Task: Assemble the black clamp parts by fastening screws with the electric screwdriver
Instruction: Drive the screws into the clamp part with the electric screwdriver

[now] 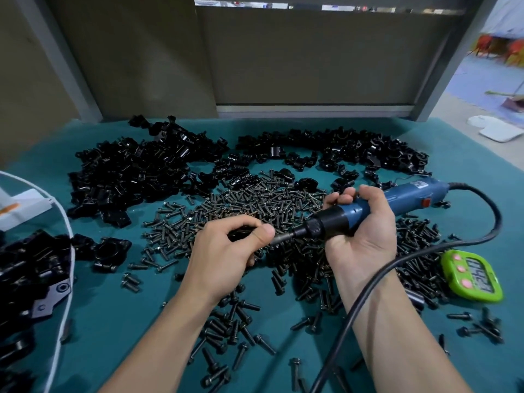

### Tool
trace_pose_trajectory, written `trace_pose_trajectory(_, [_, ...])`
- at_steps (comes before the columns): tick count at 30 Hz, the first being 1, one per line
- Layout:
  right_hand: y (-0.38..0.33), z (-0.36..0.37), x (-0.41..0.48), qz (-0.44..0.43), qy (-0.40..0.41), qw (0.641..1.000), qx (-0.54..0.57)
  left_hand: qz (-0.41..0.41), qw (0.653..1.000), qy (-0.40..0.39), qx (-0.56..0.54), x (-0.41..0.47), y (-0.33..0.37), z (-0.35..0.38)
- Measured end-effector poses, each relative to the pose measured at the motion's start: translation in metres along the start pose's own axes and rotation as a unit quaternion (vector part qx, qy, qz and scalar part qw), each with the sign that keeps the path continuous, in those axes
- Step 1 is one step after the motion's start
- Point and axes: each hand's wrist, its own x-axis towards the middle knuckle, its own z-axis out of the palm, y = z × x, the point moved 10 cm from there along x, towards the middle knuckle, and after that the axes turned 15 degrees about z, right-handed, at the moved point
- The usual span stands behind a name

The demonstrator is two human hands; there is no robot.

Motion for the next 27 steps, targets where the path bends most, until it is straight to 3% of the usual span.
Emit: trace_pose_trajectory(27, [-0.0008, 0.0020, -0.0028, -0.027, -0.004, 0.999, -0.026, -0.019, 1.000, 0.018, 0.000, -0.0014, -0.0055, -0.0034])
